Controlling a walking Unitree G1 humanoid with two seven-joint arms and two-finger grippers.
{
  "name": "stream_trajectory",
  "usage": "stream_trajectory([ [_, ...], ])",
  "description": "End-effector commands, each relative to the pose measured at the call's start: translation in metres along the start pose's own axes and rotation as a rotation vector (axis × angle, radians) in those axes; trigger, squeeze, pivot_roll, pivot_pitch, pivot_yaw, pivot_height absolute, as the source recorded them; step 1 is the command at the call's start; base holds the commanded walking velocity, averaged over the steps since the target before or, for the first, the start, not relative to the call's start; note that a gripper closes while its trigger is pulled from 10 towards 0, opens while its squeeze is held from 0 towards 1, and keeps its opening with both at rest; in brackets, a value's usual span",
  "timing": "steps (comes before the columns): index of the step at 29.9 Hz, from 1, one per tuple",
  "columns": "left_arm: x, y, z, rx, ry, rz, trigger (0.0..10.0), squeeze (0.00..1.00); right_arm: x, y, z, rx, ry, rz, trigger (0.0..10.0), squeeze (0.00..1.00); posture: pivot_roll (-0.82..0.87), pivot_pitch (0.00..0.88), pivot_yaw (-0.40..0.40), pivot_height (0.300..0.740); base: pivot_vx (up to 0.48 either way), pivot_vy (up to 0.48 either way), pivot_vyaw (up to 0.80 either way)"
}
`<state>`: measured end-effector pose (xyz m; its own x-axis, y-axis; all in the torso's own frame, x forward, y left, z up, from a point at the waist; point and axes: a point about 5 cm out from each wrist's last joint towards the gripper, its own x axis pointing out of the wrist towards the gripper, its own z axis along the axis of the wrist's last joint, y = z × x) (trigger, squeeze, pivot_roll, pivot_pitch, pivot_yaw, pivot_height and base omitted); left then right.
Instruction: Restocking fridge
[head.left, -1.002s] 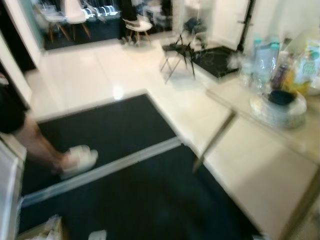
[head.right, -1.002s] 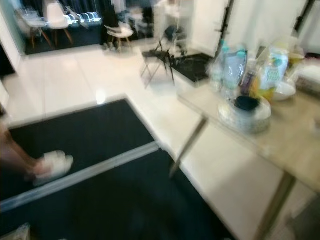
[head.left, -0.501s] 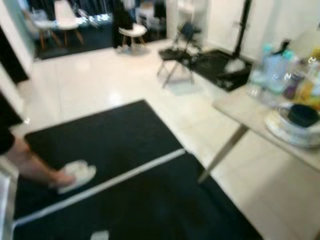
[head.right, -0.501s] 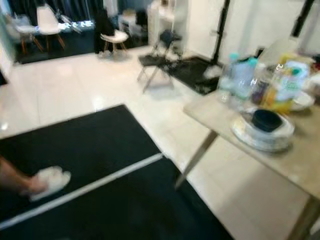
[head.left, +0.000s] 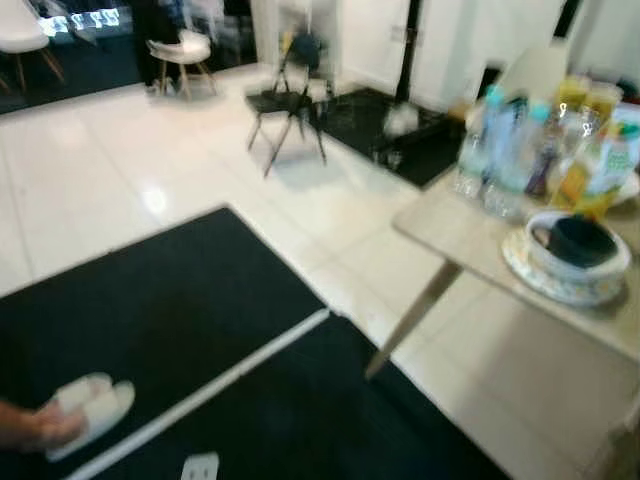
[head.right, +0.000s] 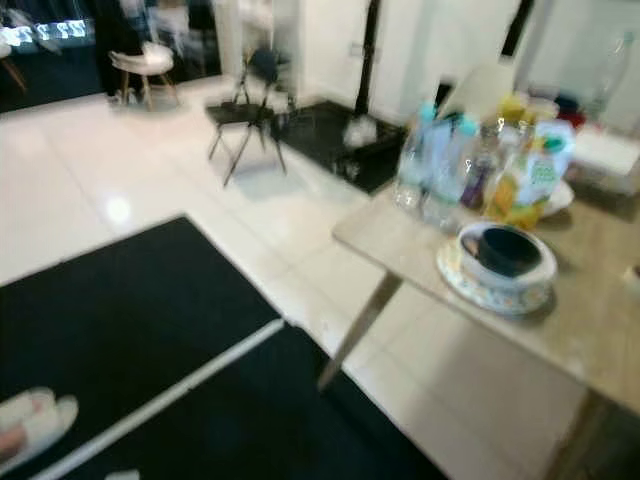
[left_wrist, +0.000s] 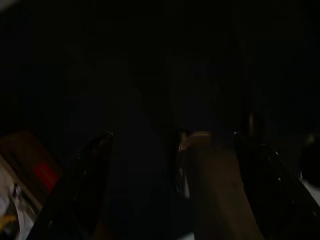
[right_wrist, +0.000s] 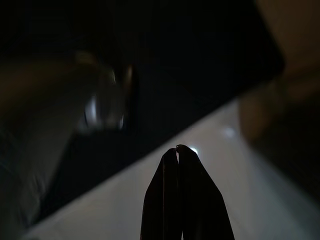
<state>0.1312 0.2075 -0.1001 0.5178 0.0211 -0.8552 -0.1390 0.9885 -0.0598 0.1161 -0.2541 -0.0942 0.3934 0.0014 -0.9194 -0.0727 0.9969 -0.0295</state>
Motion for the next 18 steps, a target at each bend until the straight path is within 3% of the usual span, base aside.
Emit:
stream_trajectory([
  [1, -0.0034, 0.0054, -0.0126, -0.003, 0.042, 0.016, 10.0, 0.0, 0.0016, 0.0068, -0.0009, -0.008, -0.001, 0.015, 10.0, 0.0, -0.09, 0.0, 0.018, 0.74, 0.368, 0.0, 0.0],
  [8, -0.0033, 0.0049, -0.0124, -0.004, 0.04, 0.016, 10.0, 0.0, 0.0019, 0.0072, -0.0006, -0.009, 0.002, 0.016, 10.0, 0.0, -0.09, 0.0, 0.018, 0.74, 0.368, 0.0, 0.0],
  [15, -0.0033, 0.0048, -0.0124, -0.005, 0.04, 0.018, 10.0, 0.0, 0.002, 0.0088, -0.0043, -0.022, 0.033, 0.024, 10.0, 0.0, -0.09, 0.0, 0.018, 0.74, 0.364, 0.0, -0.77],
  [18, -0.0034, 0.0064, -0.013, -0.024, 0.041, 0.046, 10.0, 0.0, 0.0021, 0.0097, -0.0059, -0.034, 0.043, 0.024, 10.0, 0.0, -0.09, 0.0, 0.018, 0.74, 0.092, 0.0, -0.76],
])
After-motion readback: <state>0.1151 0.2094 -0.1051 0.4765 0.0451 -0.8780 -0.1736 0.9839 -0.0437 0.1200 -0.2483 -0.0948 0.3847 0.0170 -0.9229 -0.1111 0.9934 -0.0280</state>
